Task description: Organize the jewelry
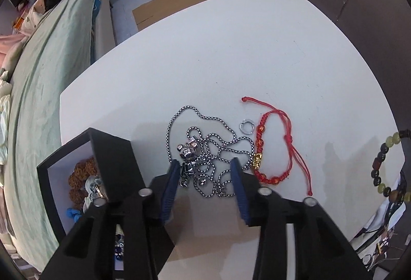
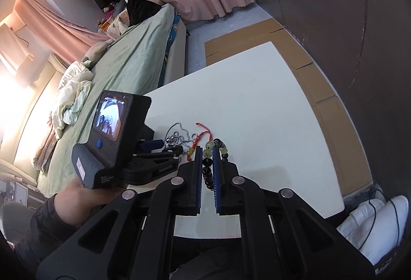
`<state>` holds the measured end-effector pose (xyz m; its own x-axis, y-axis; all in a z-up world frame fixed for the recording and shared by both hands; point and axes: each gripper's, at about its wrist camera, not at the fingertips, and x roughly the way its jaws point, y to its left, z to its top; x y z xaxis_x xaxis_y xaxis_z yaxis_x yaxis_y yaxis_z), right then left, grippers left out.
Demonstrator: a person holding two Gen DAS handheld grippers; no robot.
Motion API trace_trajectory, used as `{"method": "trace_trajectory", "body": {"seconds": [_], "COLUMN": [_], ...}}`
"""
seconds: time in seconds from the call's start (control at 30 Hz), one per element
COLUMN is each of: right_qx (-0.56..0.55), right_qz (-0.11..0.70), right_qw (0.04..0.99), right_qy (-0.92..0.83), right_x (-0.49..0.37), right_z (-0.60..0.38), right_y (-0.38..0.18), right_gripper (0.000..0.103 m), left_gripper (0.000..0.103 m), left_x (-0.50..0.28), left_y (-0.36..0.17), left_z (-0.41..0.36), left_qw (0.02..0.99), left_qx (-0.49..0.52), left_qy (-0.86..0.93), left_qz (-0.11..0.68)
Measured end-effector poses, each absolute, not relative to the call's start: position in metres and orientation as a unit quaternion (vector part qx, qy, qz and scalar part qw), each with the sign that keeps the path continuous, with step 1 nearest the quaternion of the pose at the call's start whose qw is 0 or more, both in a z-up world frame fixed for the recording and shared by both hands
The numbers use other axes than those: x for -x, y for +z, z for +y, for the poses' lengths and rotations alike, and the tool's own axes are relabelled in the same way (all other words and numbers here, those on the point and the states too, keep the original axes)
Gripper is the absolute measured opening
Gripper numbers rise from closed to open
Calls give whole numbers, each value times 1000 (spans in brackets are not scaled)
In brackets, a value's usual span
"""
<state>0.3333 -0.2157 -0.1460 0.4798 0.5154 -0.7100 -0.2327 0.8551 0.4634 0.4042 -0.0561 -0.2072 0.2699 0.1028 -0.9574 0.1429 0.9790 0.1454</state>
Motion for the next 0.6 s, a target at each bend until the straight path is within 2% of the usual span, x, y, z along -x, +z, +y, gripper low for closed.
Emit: {"method": "trace_trajectory", "body": {"seconds": [0.1, 0.27, 0.6], "right_qx": [-153, -156, -154], "right_qz": [455, 447, 430], "right_qw": [848, 853, 861], "right_qy": [223, 219, 225], "right_x": [-328, -320, -308], "right_z": [-216, -223, -221], "right_y": [-141, -133, -111], "right_gripper": [8, 8, 8], "left_gripper": [8, 0, 0], "left_x": [-401, -393, -376], "left_y": [-204, -192, -130], "left_z": [-50, -47, -41], "left_qw": [792, 798, 831], "left_qx": [-92, -80, -53], "left_qy": [-10, -24, -31], "left_qz": [603, 597, 552]}}
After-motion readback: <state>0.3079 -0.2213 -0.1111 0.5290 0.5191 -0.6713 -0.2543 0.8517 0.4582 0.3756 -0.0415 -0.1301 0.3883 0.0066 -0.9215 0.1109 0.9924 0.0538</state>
